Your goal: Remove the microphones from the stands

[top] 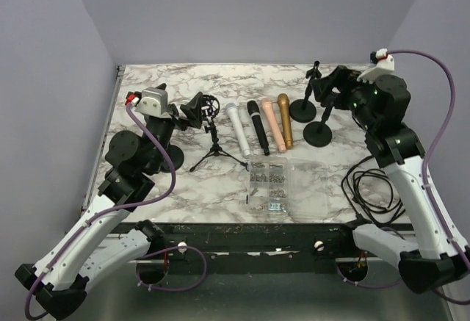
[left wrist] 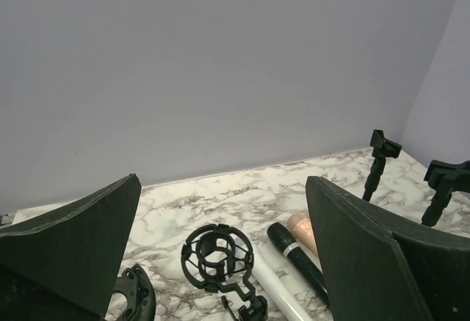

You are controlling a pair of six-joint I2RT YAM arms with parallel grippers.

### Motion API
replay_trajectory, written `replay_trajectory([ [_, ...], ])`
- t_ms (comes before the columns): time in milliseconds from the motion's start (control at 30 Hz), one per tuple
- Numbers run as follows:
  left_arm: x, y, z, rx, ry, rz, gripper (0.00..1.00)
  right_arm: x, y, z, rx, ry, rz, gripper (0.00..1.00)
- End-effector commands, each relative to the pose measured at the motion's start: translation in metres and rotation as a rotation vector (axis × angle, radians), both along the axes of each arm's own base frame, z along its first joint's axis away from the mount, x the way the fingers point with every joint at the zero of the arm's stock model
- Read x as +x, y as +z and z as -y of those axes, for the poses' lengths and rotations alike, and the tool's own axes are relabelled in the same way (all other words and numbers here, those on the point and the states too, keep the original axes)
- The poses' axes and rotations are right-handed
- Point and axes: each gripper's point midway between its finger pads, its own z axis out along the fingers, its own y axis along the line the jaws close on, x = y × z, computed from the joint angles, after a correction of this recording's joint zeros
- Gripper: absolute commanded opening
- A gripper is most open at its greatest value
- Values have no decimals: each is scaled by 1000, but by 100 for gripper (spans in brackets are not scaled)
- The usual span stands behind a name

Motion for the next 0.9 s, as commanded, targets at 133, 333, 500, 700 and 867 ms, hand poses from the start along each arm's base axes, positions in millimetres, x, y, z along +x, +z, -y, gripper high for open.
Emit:
replay_trajectory([
  [133,-22,18,-6,-113,-44,-15,98,-72,-24,26,29,-52,-34,100],
  [333,-60,3,-25,-191,-107,-37,98,-127,-19,67,52,-194,79,100],
  [500,-96,-8,-45,-242,-148,-22,98,-170,-7,94,76,-281,159,100],
  [700,-120,-21,-75,-273,-106,-22,98,-205,0,117,103,-361,192,100],
  [867,-124,-31,-84,-289,-79,-30,98,-230,10,105,111,-244,318,100],
])
